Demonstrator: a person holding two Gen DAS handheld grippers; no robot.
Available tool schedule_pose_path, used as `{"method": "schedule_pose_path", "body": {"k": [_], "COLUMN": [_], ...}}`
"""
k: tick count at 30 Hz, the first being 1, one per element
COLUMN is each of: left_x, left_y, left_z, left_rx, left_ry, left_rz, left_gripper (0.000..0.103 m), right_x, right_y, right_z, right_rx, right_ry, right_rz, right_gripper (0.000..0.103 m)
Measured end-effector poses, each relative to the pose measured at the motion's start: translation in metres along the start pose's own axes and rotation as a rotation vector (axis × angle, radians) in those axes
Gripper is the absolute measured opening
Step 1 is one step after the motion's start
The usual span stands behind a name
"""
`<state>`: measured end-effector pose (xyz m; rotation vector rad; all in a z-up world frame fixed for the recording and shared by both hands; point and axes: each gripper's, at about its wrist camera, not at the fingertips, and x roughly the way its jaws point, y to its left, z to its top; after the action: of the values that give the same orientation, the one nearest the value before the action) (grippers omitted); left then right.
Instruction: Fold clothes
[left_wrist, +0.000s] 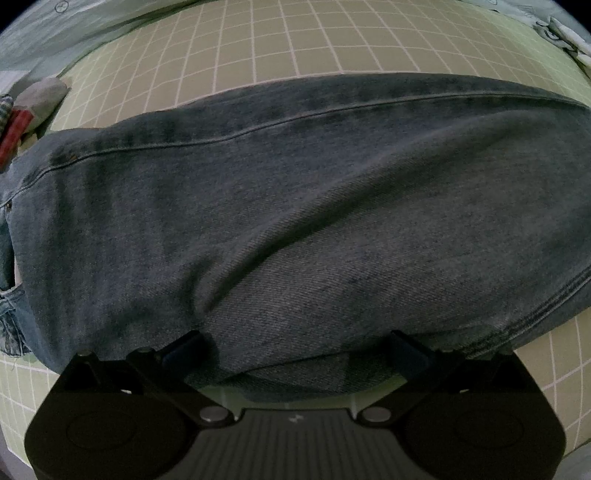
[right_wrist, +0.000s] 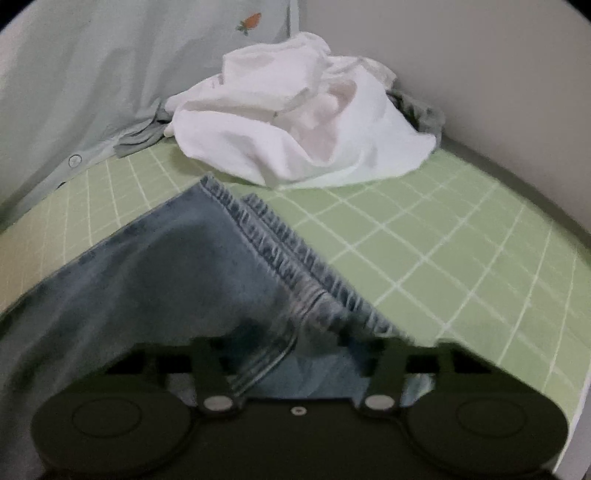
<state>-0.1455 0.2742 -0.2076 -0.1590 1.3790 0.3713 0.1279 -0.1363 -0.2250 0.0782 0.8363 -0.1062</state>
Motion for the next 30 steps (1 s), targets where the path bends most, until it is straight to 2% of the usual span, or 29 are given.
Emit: {"method": "schedule_pose_path", "body": {"k": [1, 3, 9, 12, 13, 15, 16, 17, 20, 21, 22, 26, 30], "left_x": [0.0, -0.016, -0.019, -0.022, -0.023, -0.024, -0.025, -0.028, -0.037, -0.041, -0.044, -0.055, -0.061], "left_y": [0.001, -0.003, -0.001, -0.001, 0.0, 0.002, 0.004, 0.007, 0.02, 0.025, 0.032, 0.068, 0.108], "left_z": [0.0, -0.013, -0.014, -0.017, -0.018, -0.02, -0.021, -0.022, -0.028, -0.032, -0.036, -0.049, -0.058], "left_rx": [0.0, 0.001, 0.03, 0.045, 0.044, 0.043, 0.041, 0.034, -0.009, -0.034, -0.062, -0.194, -0.349], "left_ry": [0.0, 0.0, 0.01, 0.006, 0.004, 0.001, -0.001, -0.003, -0.027, -0.042, -0.056, -0.127, -0.193], "left_rz": [-0.001, -0.006, -0.023, -0.033, -0.036, -0.043, -0.049, -0.056, -0.083, -0.096, -0.11, -0.135, -0.118], "left_gripper": [0.103, 0.103, 0.103, 0.103, 0.103, 0.103, 0.103, 0.103, 0.103, 0.103, 0.103, 0.103, 0.103], "right_x": [0.0, -0.009, -0.093, -0.097, -0.08, -0.047, -0.031, -0.025, -0.036, -0.04, -0.046, -0.071, -0.092], "right_y": [0.0, -0.003, -0.023, -0.039, -0.042, -0.048, -0.051, -0.054, -0.054, -0.053, -0.05, -0.023, 0.029], "right_z": [0.002, 0.009, 0.031, 0.018, 0.008, -0.007, -0.015, -0.02, -0.018, -0.017, -0.016, -0.016, -0.028], "right_rx": [-0.006, 0.024, 0.099, 0.108, 0.089, 0.077, 0.071, 0.083, 0.115, 0.122, 0.122, 0.063, -0.023], "right_ry": [0.001, -0.023, -0.231, -0.209, -0.152, -0.034, 0.025, 0.045, 0.014, 0.005, -0.014, -0.083, -0.119], "right_rz": [0.007, 0.052, 0.139, 0.083, 0.033, -0.032, -0.065, -0.093, -0.128, -0.131, -0.124, -0.049, 0.074], "right_gripper": [0.016, 0.011, 0.01, 0.013, 0.018, 0.023, 0.041, 0.05, 0.078, 0.096, 0.101, 0.103, 0.103]}}
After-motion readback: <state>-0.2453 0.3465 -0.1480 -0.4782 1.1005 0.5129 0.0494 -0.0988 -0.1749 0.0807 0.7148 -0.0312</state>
